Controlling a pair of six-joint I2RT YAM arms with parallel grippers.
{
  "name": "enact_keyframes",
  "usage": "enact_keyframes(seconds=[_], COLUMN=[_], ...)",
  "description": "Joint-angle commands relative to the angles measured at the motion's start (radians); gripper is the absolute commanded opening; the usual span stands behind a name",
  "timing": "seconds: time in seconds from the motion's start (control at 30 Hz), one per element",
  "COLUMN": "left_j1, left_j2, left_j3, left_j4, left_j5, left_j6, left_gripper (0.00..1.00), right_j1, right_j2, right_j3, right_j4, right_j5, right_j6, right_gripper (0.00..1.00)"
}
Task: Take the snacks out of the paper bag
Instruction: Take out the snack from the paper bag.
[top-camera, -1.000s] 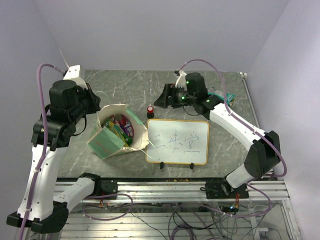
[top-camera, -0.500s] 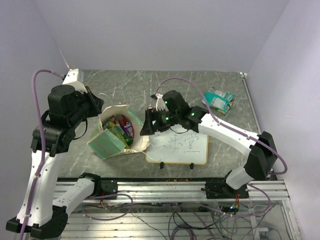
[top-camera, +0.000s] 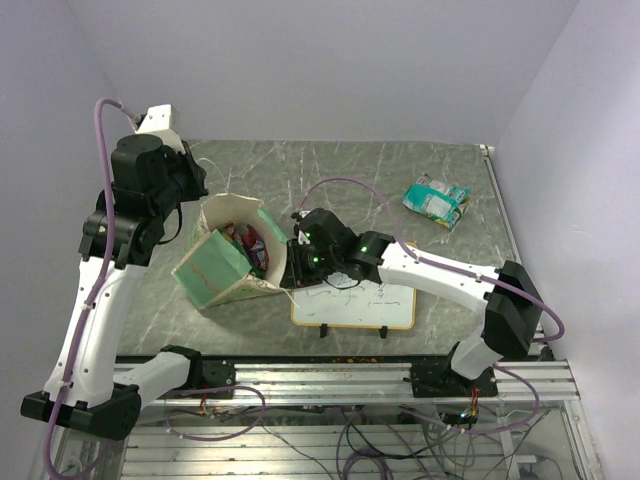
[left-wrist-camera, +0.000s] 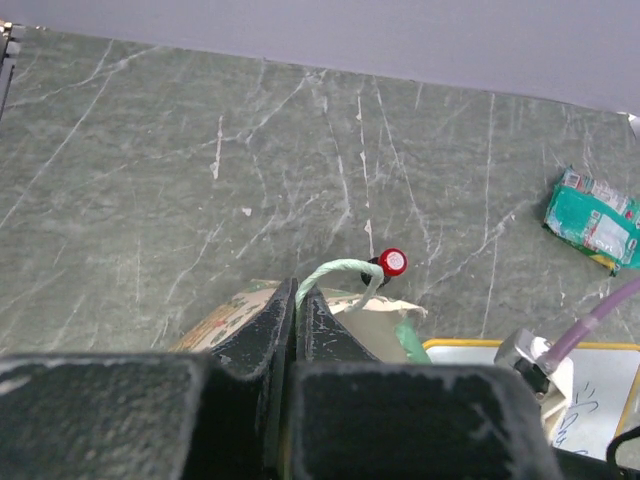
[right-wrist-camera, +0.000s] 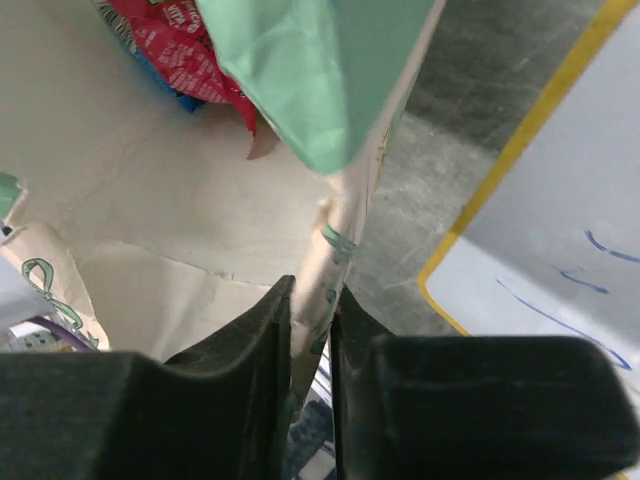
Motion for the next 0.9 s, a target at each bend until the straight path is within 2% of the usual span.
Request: enact_keyframes(seconds=[0.0, 0.17, 0.23, 0.33, 0.43, 0.5, 0.67, 0.77, 0.87], left_j1=[-0.009, -0.010, -0.009, -0.010, -0.009, -0.008, -0.009, -0.010, -0.009], left_j2=[-0.065, -0.189, -0.258, -0.375, -0.470, -0.517, -0.559, -0.534, -0.498], left_j3=[0.031, -0.092, -0.164, -0.297, -0.407, -0.455, -0.507, -0.485, -0.458], left_j4=[0.140, 0.028, -0.001, 0.019, 0.074, 0.111, 0.133, 0.116, 0.085], left_j5=[0.081, 0.155, 0.191, 0.266, 0.317, 0.326, 0.336, 0.347, 0.356], left_j6=[0.046, -0.013, -0.102, -0.322, -0.506, -0.578, -0.610, -0.604, -0.584], left_gripper=[0.07, 0.07, 0.07, 0.07, 0.07, 0.07, 0.07, 0.07, 0.07], right_j1=[0.036, 0.076, 0.082, 0.085, 0.084, 0.083, 0.083, 0.085, 0.117], right_j2=[0.042, 0.114, 0.116, 0.056, -0.033, -0.083, -0.161, -0.208, -0.291], right_j3=[0.011, 0.078, 0.083, 0.023, -0.045, -0.060, -0.044, -0.054, -0.203], right_j4=[0.116, 0.091, 0.048, 0.020, 0.008, -0.014, -0.038, 0.050, 0.360], right_j5=[0.027, 0.020, 0.024, 0.064, 0.120, 0.180, 0.337, 0.330, 0.228], right_j6=[0.028, -0.031, -0.057, -0.083, -0.112, -0.147, -0.264, -0.299, -0.309], right_gripper=[0.17, 0.20, 0.24, 0.27, 0.38, 0.47, 0.58, 0.60, 0.60])
